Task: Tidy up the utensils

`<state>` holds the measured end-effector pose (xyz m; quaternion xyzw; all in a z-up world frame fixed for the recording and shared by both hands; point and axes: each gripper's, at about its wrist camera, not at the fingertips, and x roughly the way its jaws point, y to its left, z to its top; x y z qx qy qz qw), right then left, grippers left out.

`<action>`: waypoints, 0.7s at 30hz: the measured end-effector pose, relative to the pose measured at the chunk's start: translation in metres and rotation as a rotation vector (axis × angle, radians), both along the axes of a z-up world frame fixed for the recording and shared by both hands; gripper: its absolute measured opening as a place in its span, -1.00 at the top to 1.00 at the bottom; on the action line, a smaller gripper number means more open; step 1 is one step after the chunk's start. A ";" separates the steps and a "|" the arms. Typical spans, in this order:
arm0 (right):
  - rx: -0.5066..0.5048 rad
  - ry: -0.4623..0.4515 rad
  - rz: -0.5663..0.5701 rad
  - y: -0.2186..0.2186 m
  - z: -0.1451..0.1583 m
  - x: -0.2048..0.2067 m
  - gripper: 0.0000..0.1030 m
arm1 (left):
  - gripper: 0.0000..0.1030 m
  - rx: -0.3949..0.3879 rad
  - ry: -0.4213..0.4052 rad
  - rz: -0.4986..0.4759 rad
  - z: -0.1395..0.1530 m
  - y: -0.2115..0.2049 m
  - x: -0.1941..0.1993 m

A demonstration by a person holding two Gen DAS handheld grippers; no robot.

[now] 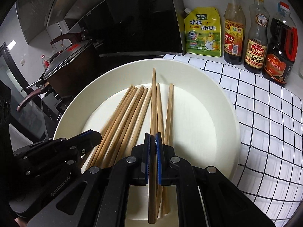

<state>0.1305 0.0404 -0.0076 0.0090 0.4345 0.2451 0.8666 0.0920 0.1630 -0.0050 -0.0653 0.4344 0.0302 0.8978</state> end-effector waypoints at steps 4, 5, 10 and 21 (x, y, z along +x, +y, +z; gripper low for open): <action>-0.007 -0.022 -0.031 -0.007 0.006 -0.005 0.58 | 0.03 0.000 -0.021 0.022 0.006 0.006 -0.003; -0.003 -0.023 -0.034 -0.009 0.007 -0.007 0.58 | 0.03 0.001 -0.024 0.026 0.008 0.007 -0.004; 0.004 -0.031 -0.047 -0.016 0.011 -0.017 0.55 | -0.16 0.001 -0.030 0.048 0.013 0.013 -0.013; 0.025 -0.050 -0.079 -0.029 0.021 -0.042 0.43 | -0.28 0.017 -0.046 0.063 0.024 0.017 -0.033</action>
